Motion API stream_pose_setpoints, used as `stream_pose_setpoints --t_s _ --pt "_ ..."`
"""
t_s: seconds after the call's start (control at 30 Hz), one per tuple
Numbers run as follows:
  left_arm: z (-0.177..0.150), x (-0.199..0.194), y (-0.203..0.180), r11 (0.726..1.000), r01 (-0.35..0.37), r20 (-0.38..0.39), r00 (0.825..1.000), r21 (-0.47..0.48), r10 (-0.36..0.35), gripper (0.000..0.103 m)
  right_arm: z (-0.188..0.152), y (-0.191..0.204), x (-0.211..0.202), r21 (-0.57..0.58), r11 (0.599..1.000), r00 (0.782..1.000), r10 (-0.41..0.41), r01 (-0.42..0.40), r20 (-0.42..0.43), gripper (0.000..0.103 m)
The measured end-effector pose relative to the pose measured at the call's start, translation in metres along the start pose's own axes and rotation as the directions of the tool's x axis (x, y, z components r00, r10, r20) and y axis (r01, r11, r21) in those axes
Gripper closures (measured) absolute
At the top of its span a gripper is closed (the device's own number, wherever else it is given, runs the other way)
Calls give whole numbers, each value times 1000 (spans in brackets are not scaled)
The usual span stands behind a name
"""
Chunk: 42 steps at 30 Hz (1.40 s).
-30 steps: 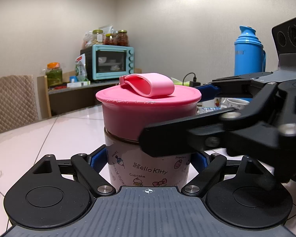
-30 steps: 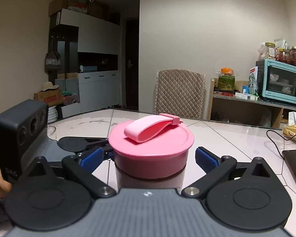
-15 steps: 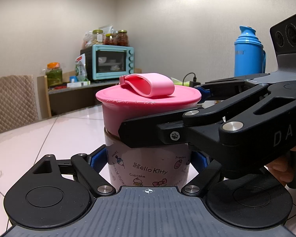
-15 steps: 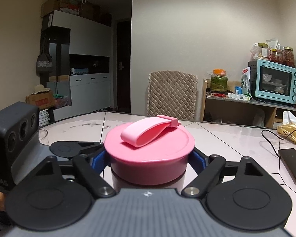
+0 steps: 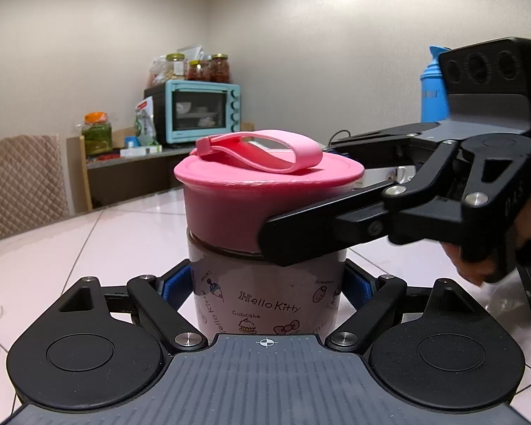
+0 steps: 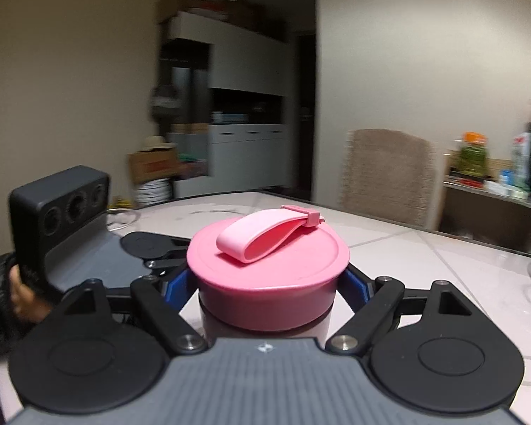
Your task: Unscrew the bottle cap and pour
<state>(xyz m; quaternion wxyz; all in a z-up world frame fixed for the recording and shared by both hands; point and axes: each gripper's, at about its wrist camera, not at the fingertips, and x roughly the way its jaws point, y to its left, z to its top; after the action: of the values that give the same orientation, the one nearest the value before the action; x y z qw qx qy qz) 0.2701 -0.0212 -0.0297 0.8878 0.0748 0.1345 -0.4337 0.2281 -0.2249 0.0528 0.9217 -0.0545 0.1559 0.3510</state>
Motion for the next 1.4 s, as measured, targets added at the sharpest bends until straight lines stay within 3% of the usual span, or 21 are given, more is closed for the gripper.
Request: stream_pose_setpoints --t_s 0.2,0.37,0.57,0.8,1.07,1.4 --pt "0 -1 0 1000 0 0 1000 0 0 13 3 -23 -2 -26 988 988 154 -154 1 18" --pt "0 -2 -1 1000 0 0 1000 -1 0 13 6 -20 -5 -48 987 988 154 -154 -3 18" --pt "1 -2 0 1000 1 0 1000 -2 -1 13 11 -12 -9 -47 994 996 94 -94 -2 6" --pt "1 -3 0 1000 0 0 1000 -1 0 13 13 15 -19 -18 997 997 -80 80 -4 4" --pt "1 -3 -1 1000 0 0 1000 -1 0 13 10 43 -20 33 966 967 -257 257 -8 3" --pt "1 -3 -1 1000 0 0 1000 -1 0 13 2 55 -4 96 938 943 -333 332 -6 3"
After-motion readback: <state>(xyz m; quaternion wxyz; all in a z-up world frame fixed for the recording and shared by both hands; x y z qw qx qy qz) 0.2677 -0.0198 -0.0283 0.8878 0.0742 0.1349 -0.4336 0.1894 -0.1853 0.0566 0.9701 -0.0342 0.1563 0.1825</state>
